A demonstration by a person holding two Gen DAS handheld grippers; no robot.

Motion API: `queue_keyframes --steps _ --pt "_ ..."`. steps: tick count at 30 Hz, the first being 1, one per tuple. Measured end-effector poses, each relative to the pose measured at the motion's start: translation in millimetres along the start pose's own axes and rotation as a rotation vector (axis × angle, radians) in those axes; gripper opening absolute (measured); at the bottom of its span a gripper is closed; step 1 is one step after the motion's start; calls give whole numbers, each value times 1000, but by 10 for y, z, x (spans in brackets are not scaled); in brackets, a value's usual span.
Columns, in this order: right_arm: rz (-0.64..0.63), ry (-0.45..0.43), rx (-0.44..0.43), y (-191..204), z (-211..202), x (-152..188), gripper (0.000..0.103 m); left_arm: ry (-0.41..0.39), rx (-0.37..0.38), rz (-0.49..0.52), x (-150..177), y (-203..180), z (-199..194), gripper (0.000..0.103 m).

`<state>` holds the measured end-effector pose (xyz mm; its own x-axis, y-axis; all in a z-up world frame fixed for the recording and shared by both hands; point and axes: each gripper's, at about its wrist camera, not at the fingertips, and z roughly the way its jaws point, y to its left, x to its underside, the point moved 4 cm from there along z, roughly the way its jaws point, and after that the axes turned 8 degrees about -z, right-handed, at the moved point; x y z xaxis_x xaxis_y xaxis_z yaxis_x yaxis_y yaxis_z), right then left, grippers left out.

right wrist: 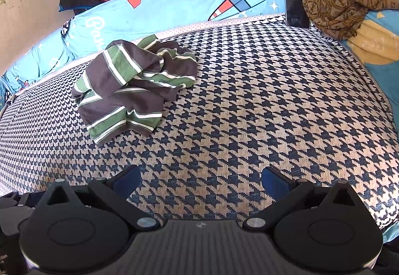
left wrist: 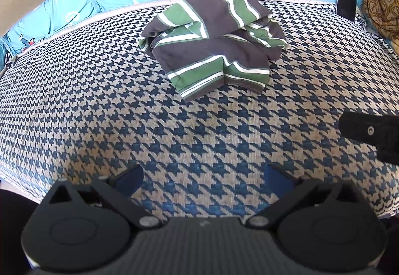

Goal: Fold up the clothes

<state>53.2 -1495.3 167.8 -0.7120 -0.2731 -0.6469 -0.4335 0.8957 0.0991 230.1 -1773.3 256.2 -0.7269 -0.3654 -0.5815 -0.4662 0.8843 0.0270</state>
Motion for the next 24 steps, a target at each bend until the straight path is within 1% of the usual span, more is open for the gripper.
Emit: queue_keyframes --steps 2,4,6,8,11,15,17,19,21,24 --pt "7 -4 3 -17 3 -10 103 0 -4 -5 16 -71 -38 103" --pt "14 -8 5 -34 5 -20 103 -1 -4 -16 -145 70 142 103" --pt "21 -12 8 -51 8 -30 103 -2 -3 -18 -148 91 154 103" --pt "29 -7 8 -65 24 -29 103 -9 -4 -13 -186 236 263 103" --pt "28 0 11 -65 51 -21 103 -22 -16 -3 -195 169 132 103" --pt "26 11 28 -50 98 -8 103 -29 -36 4 -288 196 238 103" --pt "47 -6 34 -53 108 -11 103 -36 -45 4 -340 193 261 103" --pt "84 -39 33 -77 102 -35 103 -36 -38 -10 -380 214 289 103" --pt "121 -73 29 -108 93 -69 103 -34 -30 -26 -342 298 329 103" --pt "112 -93 9 -130 124 -162 103 -38 -29 -41 -317 414 364 103"
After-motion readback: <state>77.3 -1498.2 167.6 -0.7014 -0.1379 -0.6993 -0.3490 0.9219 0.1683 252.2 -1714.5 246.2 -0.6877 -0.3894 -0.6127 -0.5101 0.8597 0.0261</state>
